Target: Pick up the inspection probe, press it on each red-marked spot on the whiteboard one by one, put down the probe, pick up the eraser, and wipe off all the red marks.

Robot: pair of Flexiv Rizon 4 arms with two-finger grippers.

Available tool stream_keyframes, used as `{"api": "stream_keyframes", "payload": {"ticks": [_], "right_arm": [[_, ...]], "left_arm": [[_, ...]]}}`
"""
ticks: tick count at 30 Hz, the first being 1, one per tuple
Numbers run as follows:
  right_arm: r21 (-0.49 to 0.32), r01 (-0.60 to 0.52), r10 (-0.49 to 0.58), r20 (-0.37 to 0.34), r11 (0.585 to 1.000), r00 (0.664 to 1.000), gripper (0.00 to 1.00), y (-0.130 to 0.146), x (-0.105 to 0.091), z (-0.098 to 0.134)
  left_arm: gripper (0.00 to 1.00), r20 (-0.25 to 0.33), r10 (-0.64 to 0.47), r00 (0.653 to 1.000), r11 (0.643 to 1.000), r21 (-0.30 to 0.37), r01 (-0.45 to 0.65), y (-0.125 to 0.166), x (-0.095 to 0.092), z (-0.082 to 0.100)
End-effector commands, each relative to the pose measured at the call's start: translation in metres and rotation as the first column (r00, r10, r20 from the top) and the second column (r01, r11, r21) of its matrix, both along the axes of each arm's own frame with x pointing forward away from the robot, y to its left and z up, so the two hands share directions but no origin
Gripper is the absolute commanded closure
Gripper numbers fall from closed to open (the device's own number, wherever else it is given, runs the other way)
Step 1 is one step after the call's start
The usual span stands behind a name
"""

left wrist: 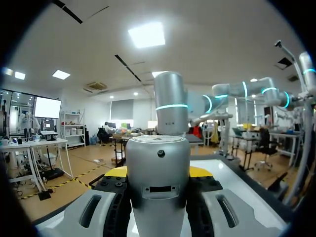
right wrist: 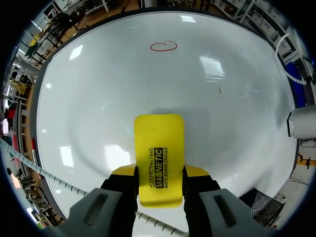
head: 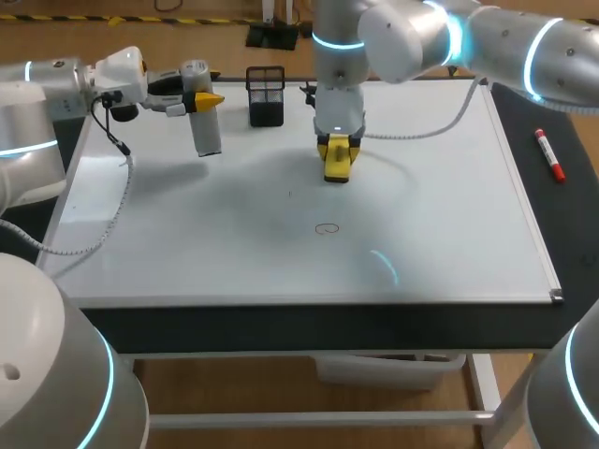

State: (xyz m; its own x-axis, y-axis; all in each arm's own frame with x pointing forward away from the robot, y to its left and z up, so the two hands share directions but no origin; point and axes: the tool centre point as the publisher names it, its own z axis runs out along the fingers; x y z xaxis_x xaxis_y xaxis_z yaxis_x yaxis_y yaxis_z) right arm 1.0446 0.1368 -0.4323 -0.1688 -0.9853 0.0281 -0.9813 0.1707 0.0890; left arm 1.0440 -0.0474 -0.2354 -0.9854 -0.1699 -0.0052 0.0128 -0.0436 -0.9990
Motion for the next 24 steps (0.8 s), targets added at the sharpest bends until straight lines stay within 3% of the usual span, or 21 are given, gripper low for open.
{"api": "stream_keyframes", "payload": {"ticks": [1,16,24], "right_arm": [[0.004,0.016,-0.016,0.005,1.000,1.000,1.00,-0.015,-0.001,-0.005],[-0.002,0.070,-0.070,0.007,0.998,0.998,1.00,-0.039,-0.001,-0.004],[0.002,0.090,-0.090,0.013,0.996,0.996,1.00,-0.053,-0.002,0.016]], "left_arm": [[1.00,0.001,0.004,1.000,1.000,0.001,-0.004,-0.001,-0.001,0.001],[1.00,0.001,0.004,1.000,1.000,0.001,-0.004,-0.001,-0.001,0.001],[1.00,0.001,0.004,1.000,1.000,0.001,-0.004,-0.001,-0.001,0.001]]}}
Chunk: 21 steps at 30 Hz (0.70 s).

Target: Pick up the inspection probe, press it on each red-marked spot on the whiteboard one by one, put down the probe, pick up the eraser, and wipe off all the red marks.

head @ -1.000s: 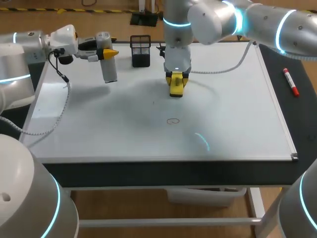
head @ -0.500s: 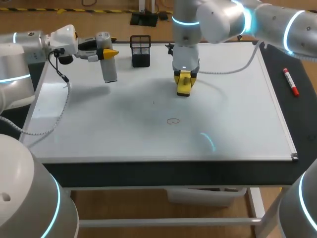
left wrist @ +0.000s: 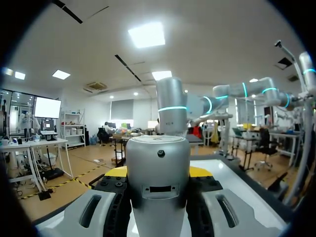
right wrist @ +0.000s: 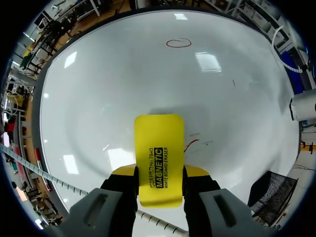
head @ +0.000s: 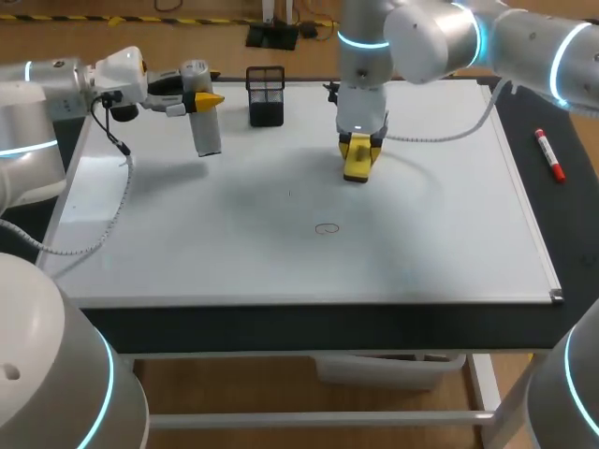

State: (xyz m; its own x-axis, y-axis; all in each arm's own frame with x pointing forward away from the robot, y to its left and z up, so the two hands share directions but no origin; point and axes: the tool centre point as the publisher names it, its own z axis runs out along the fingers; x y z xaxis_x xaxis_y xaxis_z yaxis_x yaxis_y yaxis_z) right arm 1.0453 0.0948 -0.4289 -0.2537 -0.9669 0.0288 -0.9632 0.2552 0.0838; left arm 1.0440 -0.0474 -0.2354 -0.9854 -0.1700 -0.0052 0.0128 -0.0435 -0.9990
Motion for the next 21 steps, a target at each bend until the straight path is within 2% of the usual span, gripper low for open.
{"api": "stream_keyframes", "payload": {"ticks": [1,8,21], "right_arm": [[0.003,0.009,-0.009,0.012,1.000,1.000,1.00,-0.015,-0.002,0.015],[0.001,0.072,-0.072,0.028,0.997,0.997,1.00,-0.044,-0.004,0.025],[0.008,0.226,-0.226,0.037,0.974,0.973,1.00,-0.117,-0.012,0.035]], "left_arm": [[1.00,0.001,0.004,1.000,1.000,0.001,-0.004,-0.001,-0.001,0.001],[1.00,0.001,0.004,1.000,1.000,0.001,-0.004,-0.001,-0.001,0.001],[1.00,0.001,0.004,1.000,1.000,0.001,-0.004,-0.001,-0.001,0.001]]}}
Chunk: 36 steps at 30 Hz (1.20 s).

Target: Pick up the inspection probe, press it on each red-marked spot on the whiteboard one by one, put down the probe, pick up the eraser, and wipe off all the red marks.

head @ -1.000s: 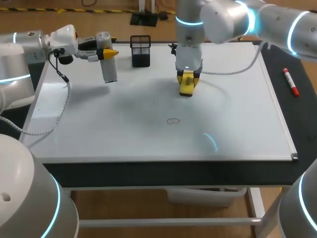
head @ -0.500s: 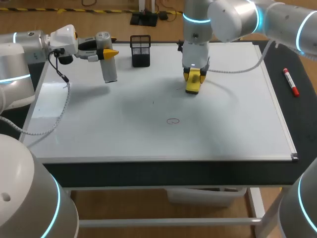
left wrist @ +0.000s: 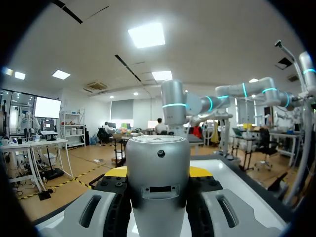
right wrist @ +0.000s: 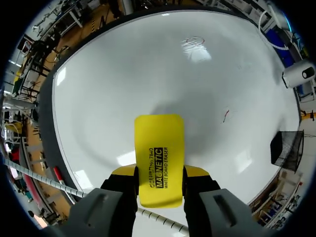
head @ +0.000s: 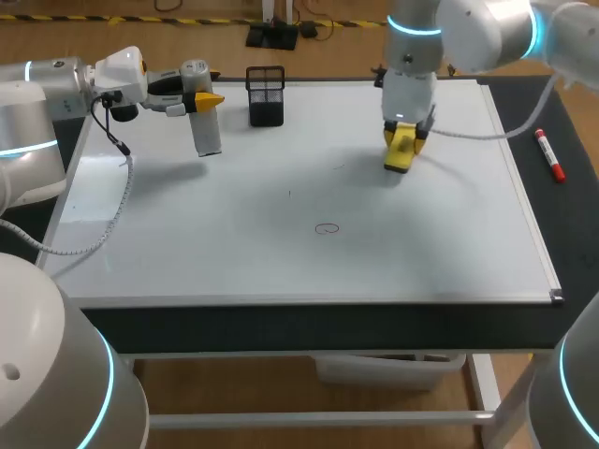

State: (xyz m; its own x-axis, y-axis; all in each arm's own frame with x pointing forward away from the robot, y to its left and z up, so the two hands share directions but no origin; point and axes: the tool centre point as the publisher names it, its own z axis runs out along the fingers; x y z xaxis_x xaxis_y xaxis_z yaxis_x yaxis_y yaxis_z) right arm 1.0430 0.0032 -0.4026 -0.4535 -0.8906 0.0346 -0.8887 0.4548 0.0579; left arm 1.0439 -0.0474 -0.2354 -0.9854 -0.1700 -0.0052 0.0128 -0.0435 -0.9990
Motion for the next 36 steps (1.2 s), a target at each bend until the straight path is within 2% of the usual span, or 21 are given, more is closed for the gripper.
{"api": "stream_keyframes", "payload": {"ticks": [1,9,19,24,36], "right_arm": [[0.017,0.027,-0.027,0.017,0.999,0.999,1.00,-0.031,-0.009,0.010],[0.016,0.107,-0.107,0.007,0.994,0.994,1.00,-0.072,-0.015,0.012],[0.028,0.188,-0.188,-0.011,0.982,0.982,1.00,-0.107,-0.027,0.006],[0.028,0.208,-0.207,-0.012,0.978,0.978,1.00,-0.118,-0.031,0.006],[0.027,0.213,-0.213,-0.012,0.977,0.977,1.00,-0.122,-0.033,0.008]], "left_arm": [[1.00,0.001,0.004,1.000,1.000,0.001,-0.004,-0.001,-0.001,0.001],[1.00,0.001,0.004,1.000,1.000,0.001,-0.004,-0.001,-0.001,0.001],[1.00,0.001,0.004,1.000,1.000,0.001,-0.004,-0.001,-0.001,0.001],[1.00,0.001,0.004,1.000,1.000,0.001,-0.004,-0.001,-0.001,0.001],[1.00,0.001,0.004,1.000,1.000,0.001,-0.004,-0.001,-0.001,0.001]]}}
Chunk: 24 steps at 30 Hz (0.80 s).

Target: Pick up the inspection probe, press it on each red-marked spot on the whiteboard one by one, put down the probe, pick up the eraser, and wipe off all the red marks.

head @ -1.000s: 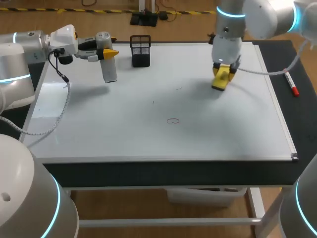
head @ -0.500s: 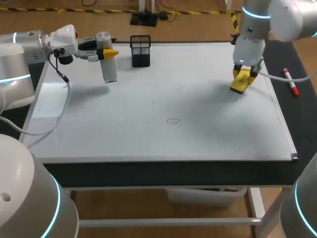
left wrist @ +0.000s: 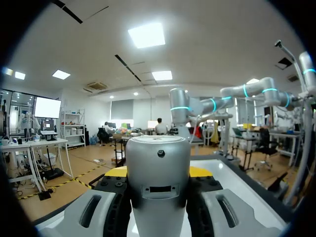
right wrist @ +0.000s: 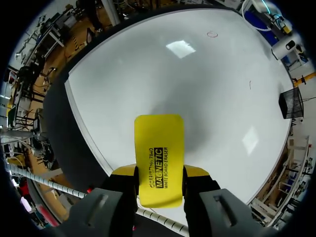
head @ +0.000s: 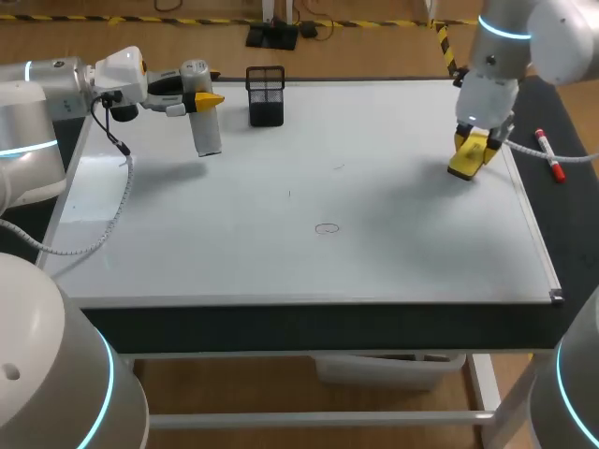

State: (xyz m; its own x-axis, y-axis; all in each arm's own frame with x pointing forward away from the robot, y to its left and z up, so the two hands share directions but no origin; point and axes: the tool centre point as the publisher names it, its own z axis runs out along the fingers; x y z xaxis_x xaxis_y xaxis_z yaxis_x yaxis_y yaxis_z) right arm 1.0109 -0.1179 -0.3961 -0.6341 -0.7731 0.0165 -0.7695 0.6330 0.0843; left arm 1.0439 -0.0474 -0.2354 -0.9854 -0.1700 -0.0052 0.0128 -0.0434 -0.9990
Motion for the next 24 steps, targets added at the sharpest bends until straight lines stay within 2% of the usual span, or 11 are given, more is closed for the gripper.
{"api": "stream_keyframes", "payload": {"ticks": [1,18,24], "right_arm": [[-0.001,-0.002,0.002,0.003,1.000,1.000,1.00,-0.001,-0.001,0.002],[-0.001,-0.002,0.002,0.003,1.000,1.000,1.00,-0.001,-0.001,0.002],[-0.001,-0.002,0.002,0.003,1.000,1.000,1.00,-0.001,-0.001,0.002]], "left_arm": [[1.00,0.001,0.004,1.000,1.000,0.001,-0.004,-0.001,-0.001,0.001],[1.00,0.001,0.004,1.000,1.000,0.001,-0.004,-0.001,-0.001,0.001],[1.00,0.000,-0.014,1.000,1.000,0.008,0.014,-0.010,-0.014,0.001]]}}
